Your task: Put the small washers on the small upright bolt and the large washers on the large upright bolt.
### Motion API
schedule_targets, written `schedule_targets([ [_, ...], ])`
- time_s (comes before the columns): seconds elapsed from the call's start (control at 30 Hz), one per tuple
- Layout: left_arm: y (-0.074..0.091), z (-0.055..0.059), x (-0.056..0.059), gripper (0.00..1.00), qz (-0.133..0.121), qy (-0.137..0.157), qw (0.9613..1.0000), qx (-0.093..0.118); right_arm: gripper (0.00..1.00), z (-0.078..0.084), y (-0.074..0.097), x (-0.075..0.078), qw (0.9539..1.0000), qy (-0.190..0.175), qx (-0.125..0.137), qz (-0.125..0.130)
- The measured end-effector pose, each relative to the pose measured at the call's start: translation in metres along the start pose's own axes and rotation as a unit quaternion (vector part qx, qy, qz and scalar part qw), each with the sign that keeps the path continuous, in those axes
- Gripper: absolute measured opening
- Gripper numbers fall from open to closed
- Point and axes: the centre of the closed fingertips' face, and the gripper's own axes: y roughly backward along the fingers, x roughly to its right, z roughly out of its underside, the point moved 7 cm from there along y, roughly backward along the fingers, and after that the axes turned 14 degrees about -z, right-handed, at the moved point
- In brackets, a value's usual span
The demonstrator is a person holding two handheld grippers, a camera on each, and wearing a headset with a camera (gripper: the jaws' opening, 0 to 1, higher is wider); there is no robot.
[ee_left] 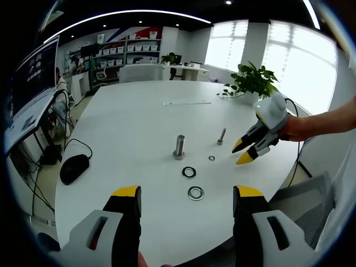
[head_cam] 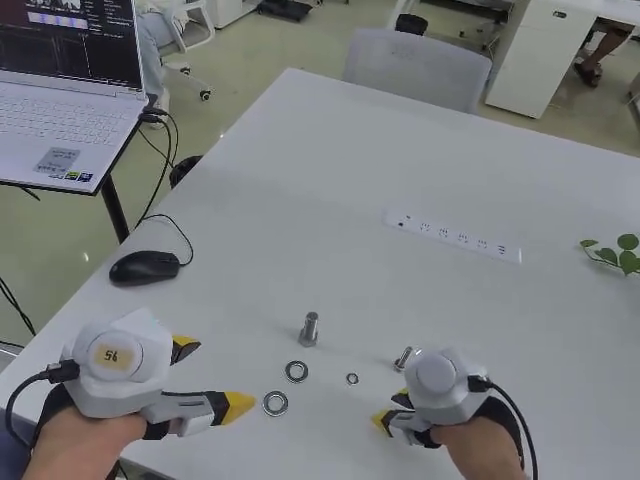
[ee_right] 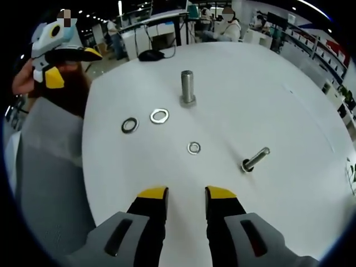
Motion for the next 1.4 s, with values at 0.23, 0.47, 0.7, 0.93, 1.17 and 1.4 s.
schedule_targets([
  [0.23, -0.001, 0.0, -0.001, 0.66, -0.001, 0.002, 1.0, 0.0, 0.27, -0.009, -0.011, 0.0, 1.0, 0.003, 0.001, -0.008],
  [0.47, -0.002, 0.002, -0.001, 0.66, 0.001, 0.002, 1.0, -0.002, 0.27, -0.021, -0.025, 0.008, 0.9999, 0.006, -0.005, -0.013],
  [0.7, -0.002, 0.001, 0.0, 0.66, 0.001, 0.0, 1.0, -0.004, 0.26, -0.034, -0.032, 0.019, 0.9994, 0.018, -0.025, -0.015],
  [0.93, -0.002, 0.001, -0.002, 0.66, 0.0, 0.001, 1.0, -0.004, 0.26, -0.038, -0.036, 0.023, 0.9979, 0.034, -0.05, -0.023],
  [1.17, -0.003, 0.002, -0.002, 0.66, 0.0, 0.001, 1.0, -0.005, 0.24, -0.041, -0.037, 0.026, 0.9966, 0.045, -0.062, -0.03],
  [1.4, -0.004, 0.003, -0.001, 0.66, 0.001, 0.002, 1.0, -0.007, 0.23, -0.047, -0.042, 0.026, 0.9928, 0.079, -0.085, -0.027],
])
